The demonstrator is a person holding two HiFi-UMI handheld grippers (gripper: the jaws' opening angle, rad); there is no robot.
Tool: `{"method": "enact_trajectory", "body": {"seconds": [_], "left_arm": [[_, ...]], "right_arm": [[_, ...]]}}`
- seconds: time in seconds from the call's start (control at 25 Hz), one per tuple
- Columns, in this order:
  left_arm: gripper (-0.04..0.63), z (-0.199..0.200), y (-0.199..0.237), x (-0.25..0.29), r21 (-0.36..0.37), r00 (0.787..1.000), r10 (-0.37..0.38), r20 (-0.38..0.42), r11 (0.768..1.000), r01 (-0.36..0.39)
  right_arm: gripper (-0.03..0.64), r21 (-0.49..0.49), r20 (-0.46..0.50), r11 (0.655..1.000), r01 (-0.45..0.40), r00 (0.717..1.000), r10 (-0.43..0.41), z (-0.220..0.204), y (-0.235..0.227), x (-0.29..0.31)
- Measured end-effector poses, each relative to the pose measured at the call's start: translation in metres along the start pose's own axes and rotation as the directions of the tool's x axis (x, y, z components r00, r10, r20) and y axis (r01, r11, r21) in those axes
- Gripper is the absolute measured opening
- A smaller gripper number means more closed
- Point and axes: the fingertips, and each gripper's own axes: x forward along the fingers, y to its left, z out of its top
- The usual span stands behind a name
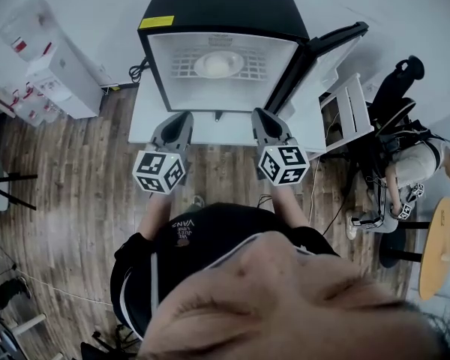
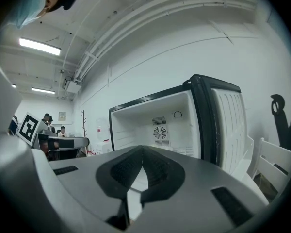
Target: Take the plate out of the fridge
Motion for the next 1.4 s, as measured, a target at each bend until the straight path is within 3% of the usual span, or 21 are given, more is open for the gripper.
{"method": "enact_trajectory", "body": {"seconds": [0.92,1.4], "left_arm": [[0.017,0.005,0.074,0.049,-0.012,0.987,-0.154,-0.045,0.988,0.154],[0.017,0.001,0.084,0.082,-0.033,0.988,-0.143,-0.052,0.989,0.141]], "right_arm": [[0.012,0.016,0.012,0.989,0.149,0.989,-0.15,-0.001,0.006,0.067],[0.012,0.024,-0.003,0.989,0.147,0.989,-0.147,-0.002,-0.019,0.091]]}}
